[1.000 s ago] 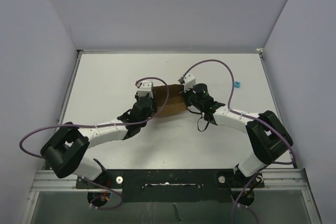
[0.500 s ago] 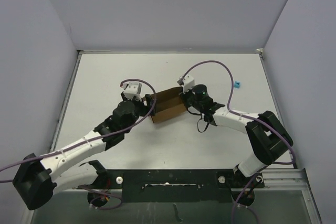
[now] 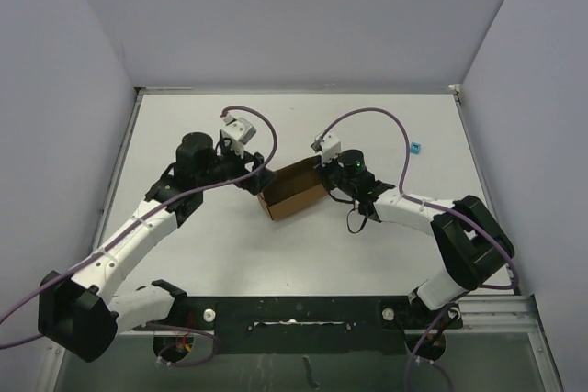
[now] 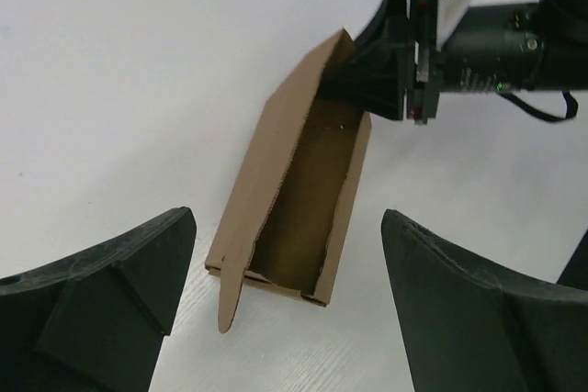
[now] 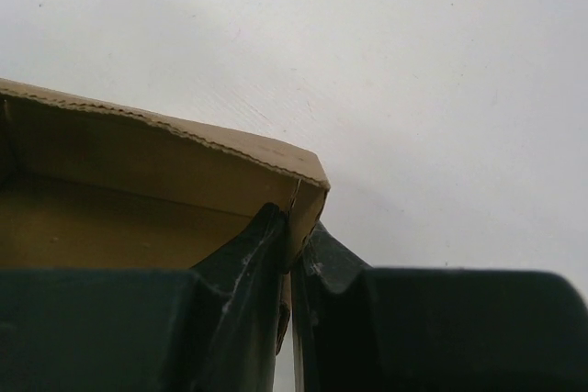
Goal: Fold the paper box
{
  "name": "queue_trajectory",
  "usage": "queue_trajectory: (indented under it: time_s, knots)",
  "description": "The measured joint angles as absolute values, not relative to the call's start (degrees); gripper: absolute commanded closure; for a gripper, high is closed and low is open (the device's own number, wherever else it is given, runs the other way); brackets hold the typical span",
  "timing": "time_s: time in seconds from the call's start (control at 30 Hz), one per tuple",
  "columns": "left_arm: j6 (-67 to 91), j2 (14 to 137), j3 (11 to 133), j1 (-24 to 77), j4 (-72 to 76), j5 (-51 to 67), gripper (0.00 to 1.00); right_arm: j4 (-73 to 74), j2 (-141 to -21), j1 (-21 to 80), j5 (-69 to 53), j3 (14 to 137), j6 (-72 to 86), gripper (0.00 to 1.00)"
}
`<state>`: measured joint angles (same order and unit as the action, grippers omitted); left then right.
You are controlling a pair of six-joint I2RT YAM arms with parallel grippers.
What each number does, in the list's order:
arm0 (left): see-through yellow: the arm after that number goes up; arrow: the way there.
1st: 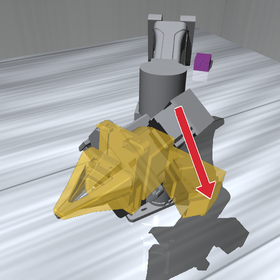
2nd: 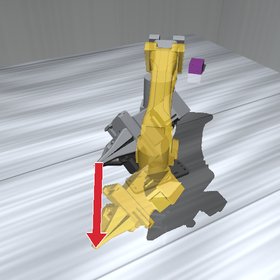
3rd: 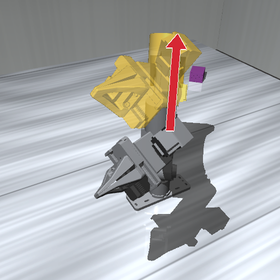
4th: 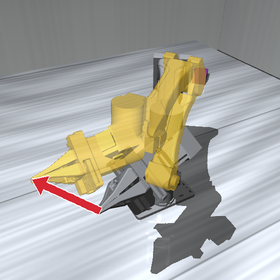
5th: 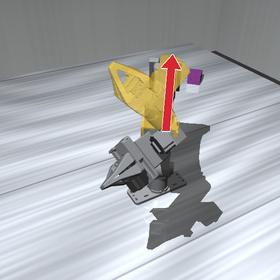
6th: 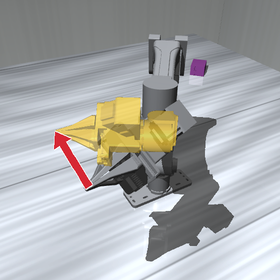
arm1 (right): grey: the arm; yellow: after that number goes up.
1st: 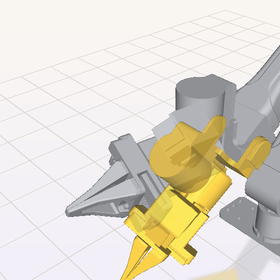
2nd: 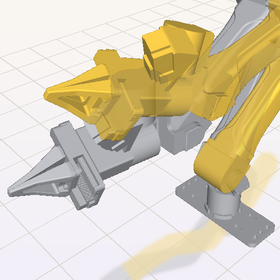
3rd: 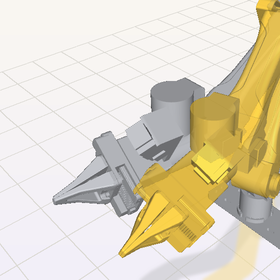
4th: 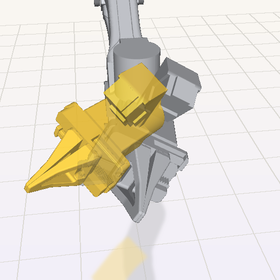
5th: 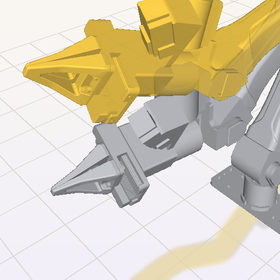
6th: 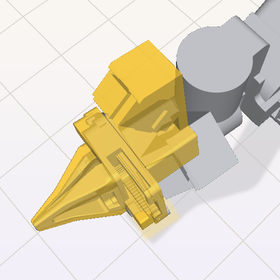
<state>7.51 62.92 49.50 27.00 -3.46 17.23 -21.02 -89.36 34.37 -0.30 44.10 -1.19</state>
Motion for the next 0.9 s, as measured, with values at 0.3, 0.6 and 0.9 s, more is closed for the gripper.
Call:
queue_trajectory:
  time_s: [0.3,0.6,0.9]
  knots:
    - [-3.6,74.7,59.0,27.7,-14.3,30.7,0.21,-20.9,-89.4,34.2,-1.1,44.0,-1.2,0.90]
    - [-6.9,79.2,60.6,30.8,-16.6,26.1,0.36,-20.9,-89.4,34.2,-1.1,44.0,-1.2,0.90]
    - [-8.9,83.3,62.9,32.2,-17.6,20.0,0.71,-20.9,-89.4,34.2,-1.3,44.0,-1.2,0.90]
